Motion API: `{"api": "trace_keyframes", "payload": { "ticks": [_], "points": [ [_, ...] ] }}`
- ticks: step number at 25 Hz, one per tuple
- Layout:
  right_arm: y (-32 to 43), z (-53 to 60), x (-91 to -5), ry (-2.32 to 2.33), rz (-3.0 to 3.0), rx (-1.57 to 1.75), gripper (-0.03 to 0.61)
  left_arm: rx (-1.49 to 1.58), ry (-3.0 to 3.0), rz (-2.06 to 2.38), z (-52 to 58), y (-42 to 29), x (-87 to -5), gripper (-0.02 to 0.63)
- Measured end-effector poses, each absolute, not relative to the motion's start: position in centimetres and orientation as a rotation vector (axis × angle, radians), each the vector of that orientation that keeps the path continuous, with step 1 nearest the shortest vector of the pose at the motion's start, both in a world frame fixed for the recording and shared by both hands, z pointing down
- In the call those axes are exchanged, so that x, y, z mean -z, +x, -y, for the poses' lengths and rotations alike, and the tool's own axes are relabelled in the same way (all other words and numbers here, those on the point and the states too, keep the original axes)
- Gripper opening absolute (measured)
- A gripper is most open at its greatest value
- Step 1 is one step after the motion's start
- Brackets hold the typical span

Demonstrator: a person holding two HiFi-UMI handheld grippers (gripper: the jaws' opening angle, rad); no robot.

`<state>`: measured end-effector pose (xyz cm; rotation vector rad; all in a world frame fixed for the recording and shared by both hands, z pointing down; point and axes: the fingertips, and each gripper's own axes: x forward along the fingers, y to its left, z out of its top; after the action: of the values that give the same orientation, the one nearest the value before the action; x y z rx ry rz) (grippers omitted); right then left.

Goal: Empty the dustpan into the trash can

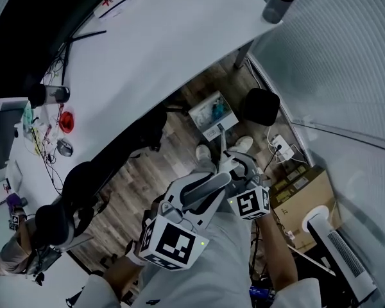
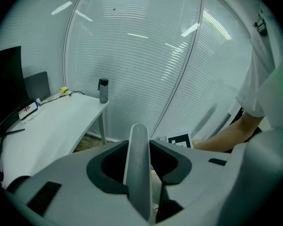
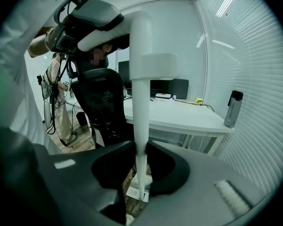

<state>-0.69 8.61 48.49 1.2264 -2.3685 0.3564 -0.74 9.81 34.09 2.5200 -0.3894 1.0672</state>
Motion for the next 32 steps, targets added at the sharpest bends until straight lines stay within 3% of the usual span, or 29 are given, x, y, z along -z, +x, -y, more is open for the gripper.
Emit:
{"api": "trace_keyframes", "payload": {
  "ticks": [32],
  "points": [
    [8.3, -9.6, -37.8, 1.605, 2.089, -0.151, 0.087, -0.938, 2.793, 0.150, -12.5, 5.3, -24.3, 0.135]
  ]
}}
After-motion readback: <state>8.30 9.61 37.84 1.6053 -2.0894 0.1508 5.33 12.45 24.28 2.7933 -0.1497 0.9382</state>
